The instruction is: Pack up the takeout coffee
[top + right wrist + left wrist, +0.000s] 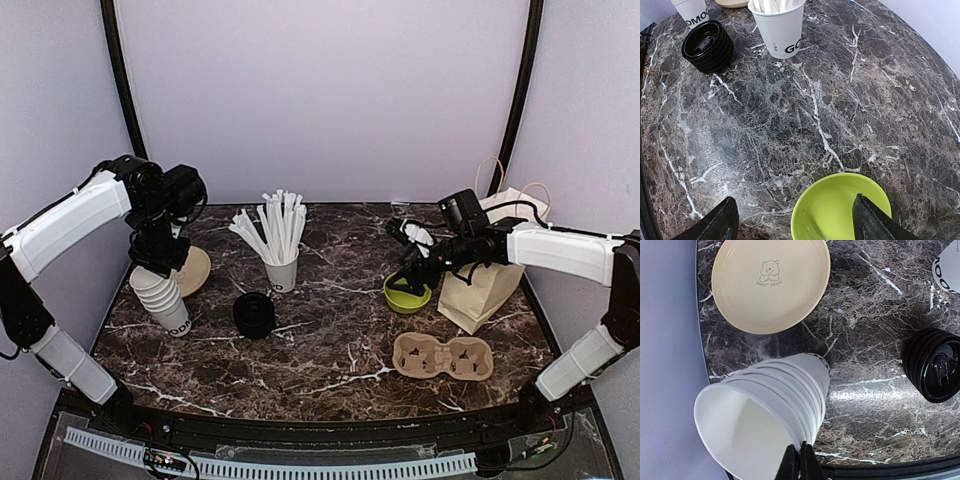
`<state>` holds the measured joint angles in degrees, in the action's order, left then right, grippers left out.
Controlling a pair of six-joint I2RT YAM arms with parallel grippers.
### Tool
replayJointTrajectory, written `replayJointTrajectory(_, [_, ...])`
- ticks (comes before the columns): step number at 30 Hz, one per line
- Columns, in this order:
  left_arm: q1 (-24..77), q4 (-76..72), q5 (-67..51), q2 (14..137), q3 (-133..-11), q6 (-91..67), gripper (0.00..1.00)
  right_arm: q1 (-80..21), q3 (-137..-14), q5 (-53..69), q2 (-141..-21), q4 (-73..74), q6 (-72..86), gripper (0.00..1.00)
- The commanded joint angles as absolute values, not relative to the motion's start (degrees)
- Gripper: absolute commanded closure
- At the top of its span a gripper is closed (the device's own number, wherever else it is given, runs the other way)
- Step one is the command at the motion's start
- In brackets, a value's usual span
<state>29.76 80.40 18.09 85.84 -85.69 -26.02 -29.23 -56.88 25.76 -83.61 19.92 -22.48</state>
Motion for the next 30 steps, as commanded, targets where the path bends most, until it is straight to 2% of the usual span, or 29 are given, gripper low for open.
replayJointTrajectory(1, [31.1,84.1,21.3,86.7,-87.8,-28.4,1.00,-29.8,-58.2,26.6,-84.4,20.6,-22.9,0.22])
replayJointTrajectory(2, [31.2,80.5,11.9,86.3,-87.8,-25.7,1.00,-29.8,-58.4,26.7,-84.6,20.8,-23.0,0.21])
replayJointTrajectory(3, [31.4,78.2,10.6,85.4,-87.3,-25.2,1.00,-29.8,-58.5,26.8,-84.7,20.8,-23.0,0.21])
replayJointTrajectory(5, [32.7,83.3,20.5,87.9,-90.0,-27.5,1.00,-29.9,-59.0,27.2,-85.1,21.1,-23.1,0.21])
replayJointTrajectory(7, [30.6,78.6,10.3,85.9,-89.6,-24.8,1.00,-30.2,-59.4,27.3,-85.5,21.4,-23.2,0.22])
replayJointTrajectory(8, [30.8,78.3,13.2,85.1,-89.7,-25.9,1.00,-30.3,-59.5,27.3,-85.6,21.5,-23.2,0.22])
replayJointTrajectory(9, [31.1,82.6,21.6,86.2,-90.8,-27.1,1.00,-30.4,-59.4,27.4,-85.6,21.6,-23.3,0.22])
replayJointTrajectory(10, [30.3,83.6,22.4,86.8,-90.4,-25.8,1.00,-30.5,-59.4,27.5,-85.5,21.6,-23.3,0.21])
replayJointTrajectory(20, [30.4,84.2,17.8,85.7,-93.6,-27.3,1.00,-30.7,-59.8,27.5,-85.8,22.2,-23.5,0.21])
replayJointTrajectory(30, [30.6,84.3,15.3,81.2,-104.0,-28.2,1.00,-30.8,-61.5,28.4,-86.1,24.4,-23.7,0.22])
